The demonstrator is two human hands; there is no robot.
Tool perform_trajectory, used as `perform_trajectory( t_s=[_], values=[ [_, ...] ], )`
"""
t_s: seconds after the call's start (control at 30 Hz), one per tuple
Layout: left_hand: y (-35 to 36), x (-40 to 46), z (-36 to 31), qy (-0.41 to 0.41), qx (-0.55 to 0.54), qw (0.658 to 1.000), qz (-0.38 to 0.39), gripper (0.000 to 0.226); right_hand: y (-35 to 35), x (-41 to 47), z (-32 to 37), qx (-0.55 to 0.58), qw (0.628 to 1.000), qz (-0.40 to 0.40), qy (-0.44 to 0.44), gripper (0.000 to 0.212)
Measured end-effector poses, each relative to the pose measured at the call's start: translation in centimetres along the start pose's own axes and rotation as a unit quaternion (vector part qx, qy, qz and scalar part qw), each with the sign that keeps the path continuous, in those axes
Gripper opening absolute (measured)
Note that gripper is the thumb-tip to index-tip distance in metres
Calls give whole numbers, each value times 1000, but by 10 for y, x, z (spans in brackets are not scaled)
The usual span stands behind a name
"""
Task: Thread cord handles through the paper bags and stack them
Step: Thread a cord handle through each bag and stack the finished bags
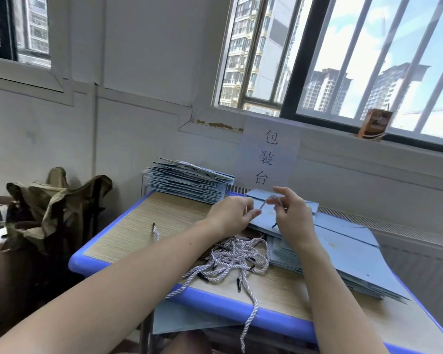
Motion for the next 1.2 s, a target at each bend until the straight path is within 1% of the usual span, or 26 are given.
perform_trajectory(
  t_s=[0.07,0.17,0.27,0.33,0.43,0.47,0.5,0.57,0.6,0.67,0.73,0.8,1.0,1.07,1.13,1.2],
  values=[
    [-1,0,0,6,40,999,-20,25,-1,0,-4,-47,999,-7,2,43],
    [0,1,4,-3,65,997,-38,19,-4,2,-12,-99,992,32,69,47],
    [-1,1,8,-20,64,997,-43,17,-6,5,-22,-146,982,53,111,34],
    [-2,1,10,-23,61,997,-41,17,-6,4,-21,-156,981,52,102,22],
    [-2,1,9,-22,56,998,-36,17,-6,1,-10,-134,989,24,56,6],
    [-2,1,8,-20,54,998,-35,17,-6,0,-8,-128,990,36,49,5],
    [-1,0,8,-18,53,998,-33,17,-3,-1,-6,-134,988,63,48,7],
    [-2,0,8,-16,55,998,-30,17,3,-4,-5,-191,970,139,58,13],
    [-1,0,8,-15,58,998,-29,17,6,-4,-6,-215,961,160,63,15],
    [-1,0,8,-16,61,998,-27,16,7,-3,-7,-221,961,149,72,15],
    [-1,0,8,-16,60,998,-26,16,4,-2,-8,-198,969,121,81,11],
    [-1,0,8,-15,61,998,-25,16,2,-2,-9,-185,973,109,87,7],
    [2,0,7,-9,55,998,-36,16,4,-1,-11,-270,947,152,81,9],
    [3,1,7,14,47,997,-56,15,5,-2,-11,-281,942,163,85,15],
    [3,0,2,63,23,994,-81,13,5,0,-12,-278,941,167,93,21],
    [3,0,-4,113,-9,990,-86,12,4,1,-13,-273,941,170,109,25]
  ],
)
Point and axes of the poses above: each hand's wrist, its own x-axis towards the middle knuckle, its own y-axis out of the palm, z = x × y, the point moved 2 cm from there along x, towards the middle knuckle, and after that the axes turned 1 degree about z, right-handed, at the moved point
